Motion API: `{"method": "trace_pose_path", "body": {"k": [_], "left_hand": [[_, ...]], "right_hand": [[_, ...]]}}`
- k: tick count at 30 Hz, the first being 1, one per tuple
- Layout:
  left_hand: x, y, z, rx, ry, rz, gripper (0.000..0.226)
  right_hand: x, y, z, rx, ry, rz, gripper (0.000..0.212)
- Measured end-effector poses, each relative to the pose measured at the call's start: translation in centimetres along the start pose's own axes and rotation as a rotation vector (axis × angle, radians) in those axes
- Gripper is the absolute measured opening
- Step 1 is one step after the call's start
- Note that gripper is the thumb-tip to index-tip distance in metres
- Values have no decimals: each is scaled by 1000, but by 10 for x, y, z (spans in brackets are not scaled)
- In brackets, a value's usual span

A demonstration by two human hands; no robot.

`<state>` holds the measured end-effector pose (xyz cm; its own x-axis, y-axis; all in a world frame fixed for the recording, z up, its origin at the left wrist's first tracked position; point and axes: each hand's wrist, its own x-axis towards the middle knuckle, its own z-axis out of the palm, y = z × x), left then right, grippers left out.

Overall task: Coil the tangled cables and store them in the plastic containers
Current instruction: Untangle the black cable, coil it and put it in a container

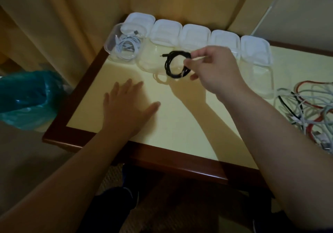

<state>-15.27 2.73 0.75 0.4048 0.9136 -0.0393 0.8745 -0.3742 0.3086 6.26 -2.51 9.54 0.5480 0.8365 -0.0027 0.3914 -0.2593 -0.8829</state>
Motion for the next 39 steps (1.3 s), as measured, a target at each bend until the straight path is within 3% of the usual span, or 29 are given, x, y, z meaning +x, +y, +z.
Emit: {"method": "trace_pose_path", "body": {"k": [5,8,10,13,21,26,29,34,39], "left_hand": [[-2,11,12,38,-57,27,102],[0,10,11,20,-42,15,104],[-1,10,11,22,-37,16,105],[-2,9,12,17,-34,17,105],[-1,10,13,3,-14,31,103],[1,16,12,-4,-27,4,102],[3,25,10,-45,28,-8,93],[1,53,7,-306,301,197,63],[-8,99,13,-414,272,346,47]], "right_hand": [[71,-15,18,-222,50,-82,10],[101,-17,35,-344,46,-76,23],[113,-20,48,-450,5,-56,16],[127,-24,63,-564,-25,-64,31],[141,-34,71,-777,-74,-65,27],[131,-41,55,-647,-105,-32,16],[107,-44,28,-413,-107,-24,30],[27,-23,-42,-122,-55,81,24],[-44,15,-104,20,31,198,20]]}}
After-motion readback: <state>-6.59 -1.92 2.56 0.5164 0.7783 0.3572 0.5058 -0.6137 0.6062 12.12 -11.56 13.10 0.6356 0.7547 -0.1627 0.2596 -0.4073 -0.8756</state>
